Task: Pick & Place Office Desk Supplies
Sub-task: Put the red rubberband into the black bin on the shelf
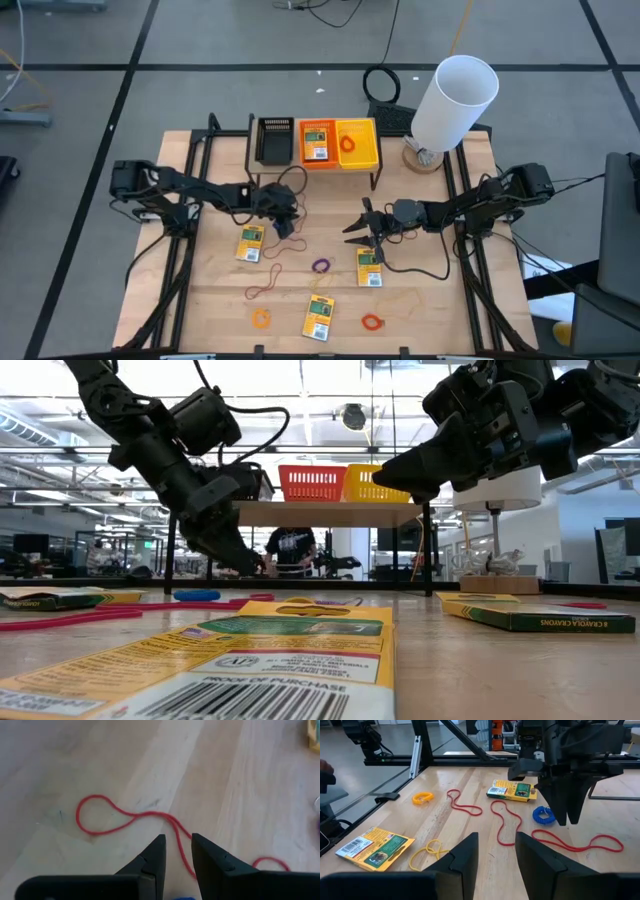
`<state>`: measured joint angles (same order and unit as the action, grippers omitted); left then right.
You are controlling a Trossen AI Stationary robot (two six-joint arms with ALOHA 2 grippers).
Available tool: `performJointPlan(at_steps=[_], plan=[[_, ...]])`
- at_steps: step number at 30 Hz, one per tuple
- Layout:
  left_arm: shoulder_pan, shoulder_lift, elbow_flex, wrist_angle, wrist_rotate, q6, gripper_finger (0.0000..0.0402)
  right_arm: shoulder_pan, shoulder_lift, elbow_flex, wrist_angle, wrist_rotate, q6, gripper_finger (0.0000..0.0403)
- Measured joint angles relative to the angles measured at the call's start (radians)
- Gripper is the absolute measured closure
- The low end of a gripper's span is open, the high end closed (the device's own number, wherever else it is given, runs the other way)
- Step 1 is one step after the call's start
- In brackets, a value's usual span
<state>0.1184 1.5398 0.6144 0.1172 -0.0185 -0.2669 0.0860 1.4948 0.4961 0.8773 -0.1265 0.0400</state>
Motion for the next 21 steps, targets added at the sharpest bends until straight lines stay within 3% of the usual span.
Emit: performJointPlan(at_steps=[7, 12, 18, 21], plan=[[-0.031, 0.008, 0.0, 0.018, 0.021, 0.087, 0.0321, 0.0, 0.0, 0.0, -0.008, 0.014, -0.007, 0.0284], [-0.053, -0.007, 0.0, 0.03, 0.026, 0.126, 0.0321, -0.004, 0.0, 0.0, -0.069, 0.168, -0.007, 0.0284], [-0.056, -0.119, 0.0, 0.095, 0.08, 0.17, 0.0321, -0.04, 0.002, 0.0, -0.083, 0.184, 0.025, 0.0284], [-0.056, -0.199, 0.005, 0.099, 0.08, 0.193, 0.0321, -0.063, -0.014, 0.0, -0.183, 0.184, 0.041, 0.0284]])
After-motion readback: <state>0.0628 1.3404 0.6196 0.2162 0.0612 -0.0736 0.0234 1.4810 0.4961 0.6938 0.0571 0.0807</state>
